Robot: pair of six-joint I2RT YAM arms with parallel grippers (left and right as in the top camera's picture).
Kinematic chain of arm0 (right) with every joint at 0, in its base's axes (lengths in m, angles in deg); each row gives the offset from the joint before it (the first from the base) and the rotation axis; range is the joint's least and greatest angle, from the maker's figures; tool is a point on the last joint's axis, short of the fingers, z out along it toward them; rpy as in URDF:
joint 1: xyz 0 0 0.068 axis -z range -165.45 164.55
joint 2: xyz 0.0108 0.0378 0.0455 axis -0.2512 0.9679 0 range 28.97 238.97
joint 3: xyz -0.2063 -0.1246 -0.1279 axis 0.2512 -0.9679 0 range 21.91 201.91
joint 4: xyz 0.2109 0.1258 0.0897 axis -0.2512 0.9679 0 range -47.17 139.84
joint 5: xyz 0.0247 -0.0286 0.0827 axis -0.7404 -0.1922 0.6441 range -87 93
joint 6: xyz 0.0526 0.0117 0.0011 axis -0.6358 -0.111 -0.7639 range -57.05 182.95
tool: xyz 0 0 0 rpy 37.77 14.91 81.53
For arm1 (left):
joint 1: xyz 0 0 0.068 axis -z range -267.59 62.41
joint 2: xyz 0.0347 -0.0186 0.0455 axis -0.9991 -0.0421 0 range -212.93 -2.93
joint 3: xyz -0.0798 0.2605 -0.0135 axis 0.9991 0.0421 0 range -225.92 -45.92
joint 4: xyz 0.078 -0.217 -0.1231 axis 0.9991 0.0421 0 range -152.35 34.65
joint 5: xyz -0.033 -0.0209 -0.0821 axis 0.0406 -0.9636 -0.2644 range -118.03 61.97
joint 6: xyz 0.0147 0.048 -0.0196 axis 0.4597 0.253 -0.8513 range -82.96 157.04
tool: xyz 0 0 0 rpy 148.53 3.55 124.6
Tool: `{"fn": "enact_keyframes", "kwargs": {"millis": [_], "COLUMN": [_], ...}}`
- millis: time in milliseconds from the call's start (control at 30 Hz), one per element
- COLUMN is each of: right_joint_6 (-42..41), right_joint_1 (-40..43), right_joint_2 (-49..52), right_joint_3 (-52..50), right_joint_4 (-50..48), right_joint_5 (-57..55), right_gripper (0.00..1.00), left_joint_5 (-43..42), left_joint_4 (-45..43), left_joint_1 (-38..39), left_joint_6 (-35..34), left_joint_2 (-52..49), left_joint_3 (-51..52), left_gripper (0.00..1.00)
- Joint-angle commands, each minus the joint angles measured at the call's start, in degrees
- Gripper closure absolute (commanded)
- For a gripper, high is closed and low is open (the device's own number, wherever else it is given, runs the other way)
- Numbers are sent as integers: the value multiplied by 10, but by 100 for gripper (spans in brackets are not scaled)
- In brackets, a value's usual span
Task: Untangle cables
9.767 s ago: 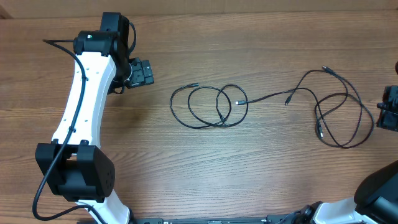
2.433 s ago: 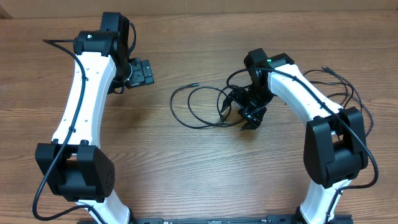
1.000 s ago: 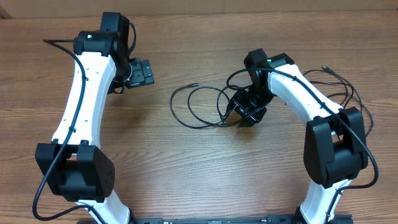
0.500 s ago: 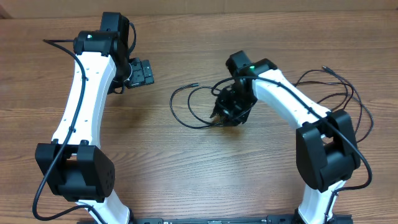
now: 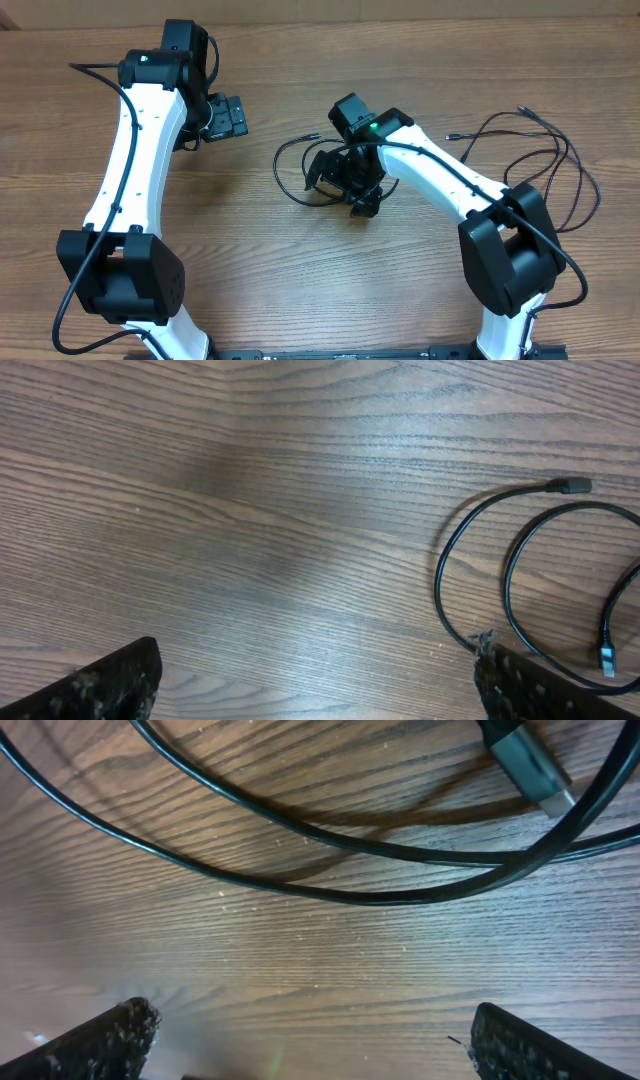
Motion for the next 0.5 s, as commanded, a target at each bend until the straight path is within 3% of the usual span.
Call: {"fn": "enact_keyframes", "kwargs": {"millis": [0,367,467], "right_joint_6": [-5,-30,-26], "right_joint_1": [-15,-39,-39], "right_joint_2": [-12,-12,-12], "right_joint_3": [-2,-2,-2], "right_joint_4": [1,-53,-8], "right_joint_5": [-42,-89,-51], "right_gripper": [0,0,0], "left_joint_5": [-3,-3,-3], "left_joint_4": [0,0,0], "left_joint_1": [3,3,3], "left_joint_6": [-10,-10,-10], "left_joint_2": [-6,-6,-6], "left_joint_3": [2,2,2], "left_gripper": [1,0,0]}}
